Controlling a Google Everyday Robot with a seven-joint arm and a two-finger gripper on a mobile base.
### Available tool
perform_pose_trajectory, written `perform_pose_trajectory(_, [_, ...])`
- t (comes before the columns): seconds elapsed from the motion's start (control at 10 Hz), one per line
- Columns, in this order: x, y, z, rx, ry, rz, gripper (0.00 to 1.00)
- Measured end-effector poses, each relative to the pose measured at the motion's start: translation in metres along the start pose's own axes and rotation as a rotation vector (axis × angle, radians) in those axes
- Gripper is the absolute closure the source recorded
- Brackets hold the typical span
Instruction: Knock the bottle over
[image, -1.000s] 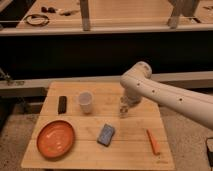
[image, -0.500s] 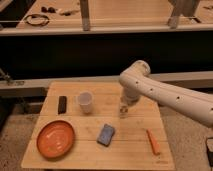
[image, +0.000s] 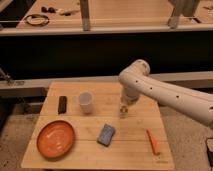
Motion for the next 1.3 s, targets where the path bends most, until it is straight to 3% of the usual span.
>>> perform_pose_trajectory(1.3, [-0.0093, -0.0016, -0.0005, -0.014, -0.042, -0.046, 0.95])
